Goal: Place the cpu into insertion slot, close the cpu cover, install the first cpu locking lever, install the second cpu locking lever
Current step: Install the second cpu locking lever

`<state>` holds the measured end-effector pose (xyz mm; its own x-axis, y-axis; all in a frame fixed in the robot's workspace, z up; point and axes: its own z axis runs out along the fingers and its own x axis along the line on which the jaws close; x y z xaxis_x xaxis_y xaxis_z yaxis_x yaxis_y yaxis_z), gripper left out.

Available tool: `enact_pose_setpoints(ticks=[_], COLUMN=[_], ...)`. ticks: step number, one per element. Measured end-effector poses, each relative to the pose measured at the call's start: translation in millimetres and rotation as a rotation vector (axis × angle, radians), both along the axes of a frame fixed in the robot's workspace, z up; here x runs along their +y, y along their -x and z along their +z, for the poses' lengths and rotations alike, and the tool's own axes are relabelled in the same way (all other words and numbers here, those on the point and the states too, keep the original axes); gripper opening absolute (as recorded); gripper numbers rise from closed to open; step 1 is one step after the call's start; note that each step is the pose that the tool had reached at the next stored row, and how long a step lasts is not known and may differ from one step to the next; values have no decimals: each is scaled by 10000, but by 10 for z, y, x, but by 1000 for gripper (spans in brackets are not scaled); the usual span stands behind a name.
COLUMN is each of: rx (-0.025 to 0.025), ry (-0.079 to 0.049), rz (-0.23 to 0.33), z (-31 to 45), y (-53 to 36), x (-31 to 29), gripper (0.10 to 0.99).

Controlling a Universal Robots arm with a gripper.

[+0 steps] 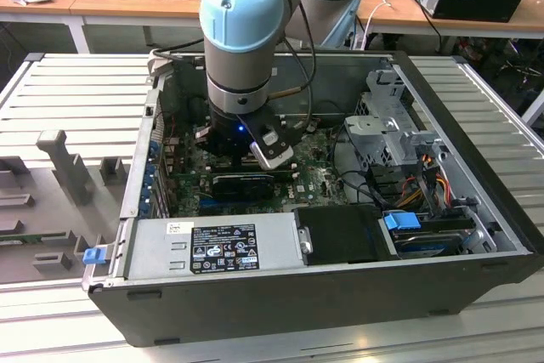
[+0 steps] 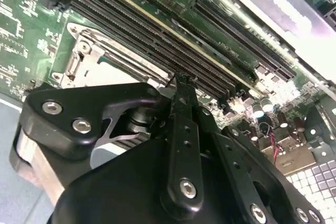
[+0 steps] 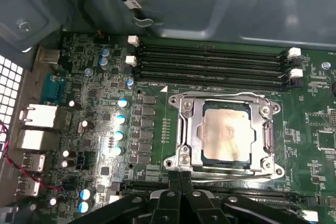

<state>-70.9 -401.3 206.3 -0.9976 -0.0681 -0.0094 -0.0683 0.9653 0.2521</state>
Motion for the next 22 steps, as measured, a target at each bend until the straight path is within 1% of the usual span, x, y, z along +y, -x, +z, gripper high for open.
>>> enact_pose_setpoints(ticks=[2,4,5,6,8,10,12,13,16,18,20,22], rx=[1,1,1,0,0,0,0,2,1,1,2,-1], ry=[-125,-371,-439,-480,-577,-756,-776,-771,-776,-772,-738,-741], rz=[0,1,-1,-1,1,5,7,7,7,7,8,7], z=[-47,-61,-64,-70,-103,-120,-128,-116,-30,77,158,162], y=[0,3,5,6,11,32,61,65,65,66,65,65], x=[-4,-3,-3,-3,-3,-2,-2,-4,-1,8,15,16], gripper=[106,106,106,106,106,106,106,106,106,106,106,106])
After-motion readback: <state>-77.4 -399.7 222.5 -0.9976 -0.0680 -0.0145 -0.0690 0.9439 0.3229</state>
